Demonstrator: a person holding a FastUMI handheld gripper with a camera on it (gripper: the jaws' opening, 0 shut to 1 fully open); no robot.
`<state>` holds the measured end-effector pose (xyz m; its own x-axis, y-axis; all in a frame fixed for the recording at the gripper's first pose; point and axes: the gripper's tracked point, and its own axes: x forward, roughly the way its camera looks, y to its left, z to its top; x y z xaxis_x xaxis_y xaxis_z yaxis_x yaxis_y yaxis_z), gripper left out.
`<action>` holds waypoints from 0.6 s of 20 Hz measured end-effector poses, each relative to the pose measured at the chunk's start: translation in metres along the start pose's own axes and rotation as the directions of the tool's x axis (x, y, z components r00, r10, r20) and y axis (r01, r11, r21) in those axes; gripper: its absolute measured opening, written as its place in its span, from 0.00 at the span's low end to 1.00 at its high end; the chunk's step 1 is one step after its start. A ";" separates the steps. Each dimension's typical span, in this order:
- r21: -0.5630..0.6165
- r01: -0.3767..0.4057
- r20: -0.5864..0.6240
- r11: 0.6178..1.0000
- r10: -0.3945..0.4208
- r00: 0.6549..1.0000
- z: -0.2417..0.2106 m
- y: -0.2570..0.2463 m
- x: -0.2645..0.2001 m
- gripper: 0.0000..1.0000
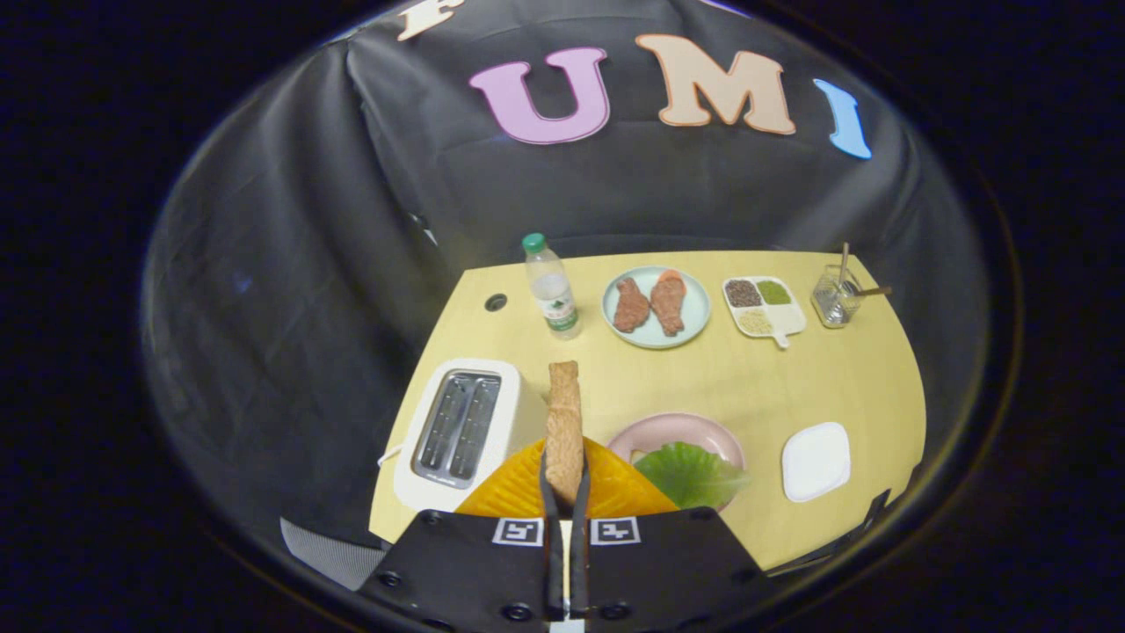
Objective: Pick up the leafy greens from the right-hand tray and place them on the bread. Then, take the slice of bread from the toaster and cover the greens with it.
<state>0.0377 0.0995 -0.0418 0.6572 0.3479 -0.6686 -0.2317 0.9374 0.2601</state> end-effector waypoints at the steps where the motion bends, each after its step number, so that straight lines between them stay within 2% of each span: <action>1: 0.016 -0.002 -0.009 1.000 0.002 1.000 -0.006 -0.010 0.004 0.05; 5: 0.064 -0.023 -0.027 0.998 0.024 0.999 -0.027 -0.042 0.024 0.05; 9: 0.131 -0.100 -0.029 0.986 0.105 0.994 -0.052 -0.062 0.045 0.06; 12: 0.149 -0.130 -0.032 0.980 0.137 0.990 -0.068 -0.078 0.059 0.05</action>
<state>0.0454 0.0477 -0.1489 0.5962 0.4730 -0.6487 -0.2057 0.8710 0.4461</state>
